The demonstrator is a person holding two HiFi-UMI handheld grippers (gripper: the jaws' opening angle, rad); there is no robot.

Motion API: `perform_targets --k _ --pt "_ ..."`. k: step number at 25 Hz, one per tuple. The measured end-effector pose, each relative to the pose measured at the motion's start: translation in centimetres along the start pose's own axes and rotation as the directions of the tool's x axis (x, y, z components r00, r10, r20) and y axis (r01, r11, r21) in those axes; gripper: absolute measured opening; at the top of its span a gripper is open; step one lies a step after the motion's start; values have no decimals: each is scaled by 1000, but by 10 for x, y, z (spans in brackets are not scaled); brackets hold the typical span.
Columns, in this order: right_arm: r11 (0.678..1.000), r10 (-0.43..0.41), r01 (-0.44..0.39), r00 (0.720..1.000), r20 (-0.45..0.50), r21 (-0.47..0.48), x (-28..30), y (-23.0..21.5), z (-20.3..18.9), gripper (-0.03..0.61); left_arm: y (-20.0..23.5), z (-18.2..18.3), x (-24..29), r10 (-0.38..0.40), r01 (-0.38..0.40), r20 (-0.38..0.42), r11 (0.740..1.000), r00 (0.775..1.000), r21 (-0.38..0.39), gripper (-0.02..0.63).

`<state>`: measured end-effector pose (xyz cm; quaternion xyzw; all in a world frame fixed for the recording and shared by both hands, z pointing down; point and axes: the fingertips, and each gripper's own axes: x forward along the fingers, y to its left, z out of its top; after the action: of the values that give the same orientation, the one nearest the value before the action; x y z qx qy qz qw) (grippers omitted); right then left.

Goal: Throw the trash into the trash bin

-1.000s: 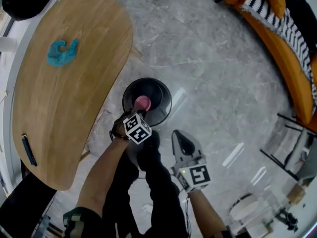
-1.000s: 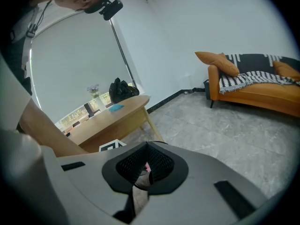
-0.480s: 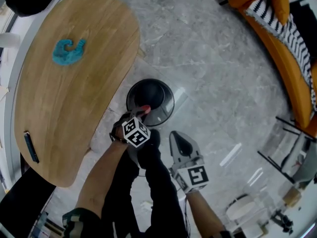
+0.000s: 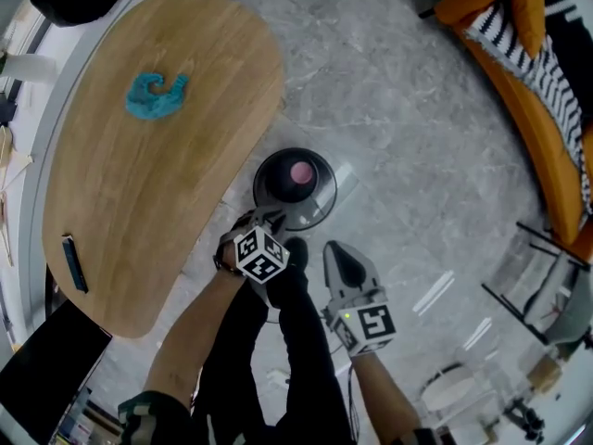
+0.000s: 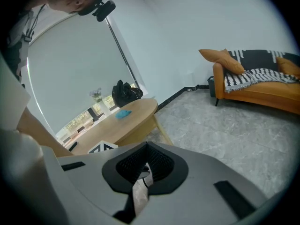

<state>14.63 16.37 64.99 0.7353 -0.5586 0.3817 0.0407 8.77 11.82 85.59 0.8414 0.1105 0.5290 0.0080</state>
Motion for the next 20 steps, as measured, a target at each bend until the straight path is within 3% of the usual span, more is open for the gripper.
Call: perform_targets --k 8,13,16,20 --pt "997 48 -46 998 28 -69 -13 33 56 0 16 48 -99 71 -55 137 991 988 -118 2" --pt "983 134 -128 990 38 -130 -8 62 102 0 31 67 -163 146 -106 209 976 967 -190 2" --pt "972 171 -166 985 15 -169 -3 76 121 0 52 70 -202 219 -163 234 958 947 -238 2" --pt "952 228 -221 974 11 -213 7 103 142 0 93 57 -247 325 -232 253 913 911 -336 2"
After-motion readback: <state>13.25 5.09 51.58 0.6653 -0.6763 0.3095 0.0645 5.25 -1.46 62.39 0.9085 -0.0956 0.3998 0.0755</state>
